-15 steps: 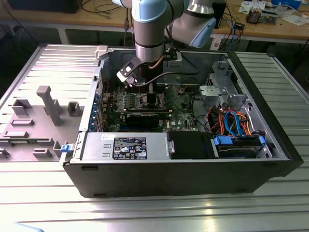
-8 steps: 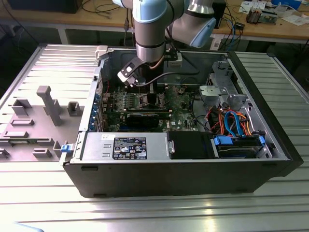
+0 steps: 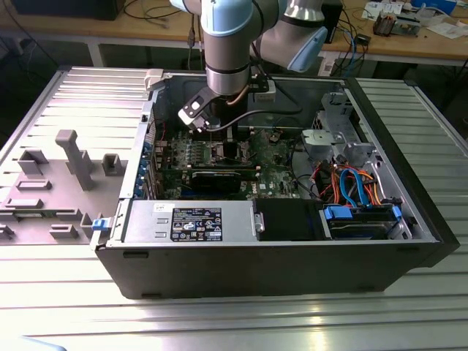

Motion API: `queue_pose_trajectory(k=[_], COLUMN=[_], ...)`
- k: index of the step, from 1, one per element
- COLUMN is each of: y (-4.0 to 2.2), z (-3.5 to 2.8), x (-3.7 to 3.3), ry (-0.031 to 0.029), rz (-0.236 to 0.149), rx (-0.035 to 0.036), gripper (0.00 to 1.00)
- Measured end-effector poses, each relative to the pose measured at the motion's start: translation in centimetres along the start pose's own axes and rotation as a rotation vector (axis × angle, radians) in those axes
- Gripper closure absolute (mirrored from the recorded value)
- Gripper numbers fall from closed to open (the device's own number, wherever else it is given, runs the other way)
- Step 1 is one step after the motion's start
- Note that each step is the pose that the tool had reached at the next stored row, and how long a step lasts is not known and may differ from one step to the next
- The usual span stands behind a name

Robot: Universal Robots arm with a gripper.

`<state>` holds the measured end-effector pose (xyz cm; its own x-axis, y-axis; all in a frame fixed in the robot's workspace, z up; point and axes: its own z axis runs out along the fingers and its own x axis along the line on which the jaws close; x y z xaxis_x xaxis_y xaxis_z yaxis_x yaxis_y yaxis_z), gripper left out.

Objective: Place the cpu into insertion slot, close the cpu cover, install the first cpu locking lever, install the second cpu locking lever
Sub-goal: 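Place the cpu into insertion slot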

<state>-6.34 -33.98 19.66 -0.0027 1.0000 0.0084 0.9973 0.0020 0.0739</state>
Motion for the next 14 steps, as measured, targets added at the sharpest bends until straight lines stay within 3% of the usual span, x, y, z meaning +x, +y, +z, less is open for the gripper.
queue_pose_trajectory(k=[8, 10, 11, 14], y=[0.02, 0.03, 0.03, 0.02], z=[0.04, 0.08, 0.08, 0.05], x=[0.0, 0.02, 0.02, 0.0], ry=[0.0002, 0.0015, 0.001, 0.0001], rz=[0.0, 0.0, 0.0, 0.0], rx=[-0.0001, -0.0008, -0.0005, 0.0], gripper=[0.45, 0.44, 0.38, 0.38])
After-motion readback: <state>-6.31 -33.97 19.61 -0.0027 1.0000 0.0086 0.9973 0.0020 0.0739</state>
